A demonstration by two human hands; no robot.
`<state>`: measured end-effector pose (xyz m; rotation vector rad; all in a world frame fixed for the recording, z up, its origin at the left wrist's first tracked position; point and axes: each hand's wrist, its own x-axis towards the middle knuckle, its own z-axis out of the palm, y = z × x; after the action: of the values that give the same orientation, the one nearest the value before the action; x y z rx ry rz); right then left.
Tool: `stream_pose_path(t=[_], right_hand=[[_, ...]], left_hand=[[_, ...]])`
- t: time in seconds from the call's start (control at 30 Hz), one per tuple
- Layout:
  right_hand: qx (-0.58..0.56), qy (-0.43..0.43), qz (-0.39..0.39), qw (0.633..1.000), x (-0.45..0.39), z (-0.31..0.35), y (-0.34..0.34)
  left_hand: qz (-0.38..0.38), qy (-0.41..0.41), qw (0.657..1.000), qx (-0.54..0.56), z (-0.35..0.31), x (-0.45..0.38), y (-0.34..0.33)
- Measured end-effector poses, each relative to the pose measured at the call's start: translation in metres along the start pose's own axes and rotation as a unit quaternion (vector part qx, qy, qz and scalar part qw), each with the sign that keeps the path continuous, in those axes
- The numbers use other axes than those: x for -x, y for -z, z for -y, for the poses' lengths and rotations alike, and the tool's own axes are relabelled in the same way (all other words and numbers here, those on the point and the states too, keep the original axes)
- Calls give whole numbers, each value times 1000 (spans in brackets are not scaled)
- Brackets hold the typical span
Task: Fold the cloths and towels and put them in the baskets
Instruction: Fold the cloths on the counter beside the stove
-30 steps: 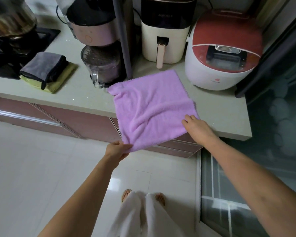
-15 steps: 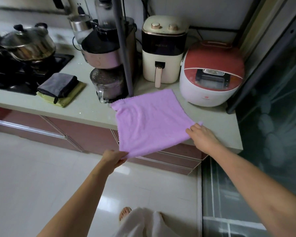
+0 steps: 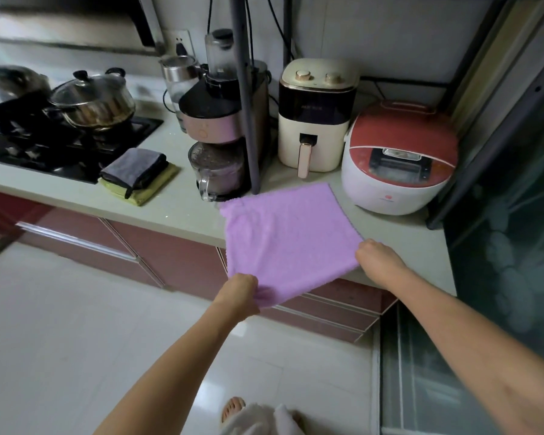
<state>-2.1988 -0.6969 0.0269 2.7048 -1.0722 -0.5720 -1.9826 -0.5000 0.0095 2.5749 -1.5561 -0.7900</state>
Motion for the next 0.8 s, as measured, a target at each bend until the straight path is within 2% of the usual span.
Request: stream_pose_path(t=[0.17, 0.3, 0.4, 0.5, 0.63, 0.8], right_hand=[[23, -34, 22, 999, 8, -9, 8], [-9, -19, 75, 997, 10, -16, 9], [-39, 11, 115, 993, 7, -18, 12], [-91, 15, 91, 992, -6, -24, 12], [-153, -24, -16, 988, -34, -26, 15], [-149, -36, -84, 985, -76, -22, 25]], left_hand=[[50, -18, 997, -51, -21, -7, 15], [126, -22, 991, -49, -20, -4, 25], [150, -36, 987, -55, -10, -3, 30], [79, -33, 996, -27, 3, -8, 44], [-60, -8, 996, 61, 23, -31, 60], [-108, 16, 989, 97, 30, -68, 72]])
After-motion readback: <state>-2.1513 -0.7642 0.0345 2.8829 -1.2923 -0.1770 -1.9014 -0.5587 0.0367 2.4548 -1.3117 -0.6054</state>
